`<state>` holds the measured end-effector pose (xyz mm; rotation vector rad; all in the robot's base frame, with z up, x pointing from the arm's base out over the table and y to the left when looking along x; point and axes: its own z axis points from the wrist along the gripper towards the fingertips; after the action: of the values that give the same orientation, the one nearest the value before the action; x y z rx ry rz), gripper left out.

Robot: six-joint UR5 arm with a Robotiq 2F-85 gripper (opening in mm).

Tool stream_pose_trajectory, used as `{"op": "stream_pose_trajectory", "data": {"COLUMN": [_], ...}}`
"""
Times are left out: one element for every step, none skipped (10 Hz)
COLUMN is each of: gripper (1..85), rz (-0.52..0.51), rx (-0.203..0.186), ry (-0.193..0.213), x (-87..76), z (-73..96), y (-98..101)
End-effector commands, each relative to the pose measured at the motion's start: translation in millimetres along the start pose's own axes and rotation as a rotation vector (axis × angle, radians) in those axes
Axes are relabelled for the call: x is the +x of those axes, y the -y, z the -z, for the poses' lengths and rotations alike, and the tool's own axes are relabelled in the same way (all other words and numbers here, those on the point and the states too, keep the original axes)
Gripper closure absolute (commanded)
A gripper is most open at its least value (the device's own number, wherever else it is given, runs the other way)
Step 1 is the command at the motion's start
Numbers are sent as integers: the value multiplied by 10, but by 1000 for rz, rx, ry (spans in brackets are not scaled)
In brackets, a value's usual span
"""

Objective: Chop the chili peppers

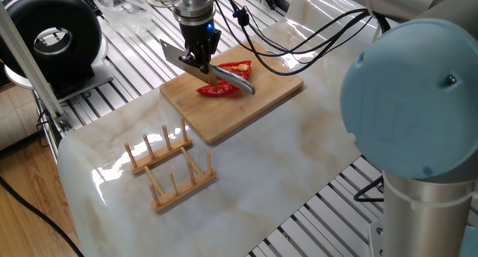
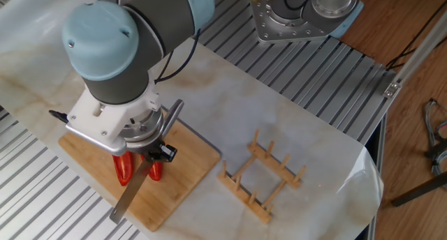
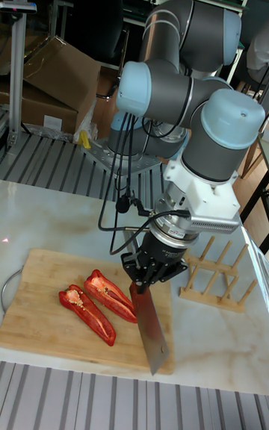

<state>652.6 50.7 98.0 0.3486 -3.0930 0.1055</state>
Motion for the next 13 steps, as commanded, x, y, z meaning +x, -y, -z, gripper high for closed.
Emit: {"op": "stream_pose_trajectory", "data": {"gripper": [843, 843, 843, 843, 843, 843, 843, 843, 843, 843, 843, 843, 843], "rz": [24, 33, 33, 36, 37, 37, 38, 37, 37, 37, 40, 43, 43], "rx": [-3, 0, 0, 10, 10, 6, 4, 7, 8, 10, 12, 17, 12], "ry": [-4, -6, -10, -14, -15, -14, -14, -16, -16, -17, -22, -30, -25], "x": [36, 52, 70, 90, 98, 99, 98, 105, 106, 107, 121, 146, 151], "z": [38, 50, 61, 65, 63, 59, 61, 62, 62, 63, 63, 59, 53], "y": [5, 8, 8, 38, 42, 34, 29, 36, 40, 44, 50, 73, 78]}}
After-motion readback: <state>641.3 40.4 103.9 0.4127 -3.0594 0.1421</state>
